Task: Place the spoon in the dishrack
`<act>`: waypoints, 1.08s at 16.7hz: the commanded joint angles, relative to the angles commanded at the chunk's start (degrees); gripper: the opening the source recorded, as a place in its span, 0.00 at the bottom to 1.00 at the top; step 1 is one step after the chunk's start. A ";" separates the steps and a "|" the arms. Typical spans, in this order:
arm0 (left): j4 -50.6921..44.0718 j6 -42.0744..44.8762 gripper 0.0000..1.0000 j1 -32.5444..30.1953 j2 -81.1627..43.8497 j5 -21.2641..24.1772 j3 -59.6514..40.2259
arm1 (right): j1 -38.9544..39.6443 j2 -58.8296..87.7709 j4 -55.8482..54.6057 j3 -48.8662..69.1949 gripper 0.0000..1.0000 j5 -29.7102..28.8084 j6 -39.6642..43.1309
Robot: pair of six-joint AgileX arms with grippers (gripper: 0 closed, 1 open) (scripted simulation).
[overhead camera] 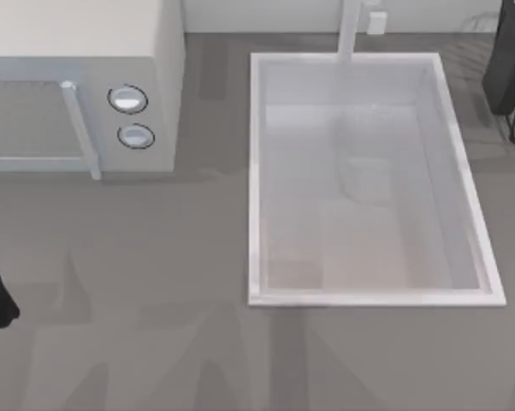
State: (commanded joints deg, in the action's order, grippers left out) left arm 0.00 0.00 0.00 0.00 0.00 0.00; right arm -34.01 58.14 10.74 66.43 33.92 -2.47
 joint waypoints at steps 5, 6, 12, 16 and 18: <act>0.00 0.00 1.00 0.00 0.00 0.00 0.00 | -2.27 -1.44 -2.31 -0.75 0.00 1.37 1.52; 0.00 0.00 1.00 0.00 0.00 0.00 0.00 | -2.27 -1.44 -2.31 -0.75 0.00 1.37 1.52; 0.00 0.00 1.00 0.00 0.00 0.00 0.00 | 0.01 5.08 -8.55 -0.97 0.00 -0.80 1.30; 0.00 0.00 1.00 0.00 0.00 0.00 0.00 | 4.38 17.98 -23.54 -2.90 0.00 -5.51 1.45; 0.00 0.00 1.00 0.00 0.00 0.00 0.00 | 7.14 25.28 -32.86 -4.44 0.00 -8.42 1.58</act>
State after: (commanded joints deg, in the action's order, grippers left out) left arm 0.00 0.00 0.00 0.00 0.00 0.00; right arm -26.87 83.41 -22.12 61.99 25.49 -0.88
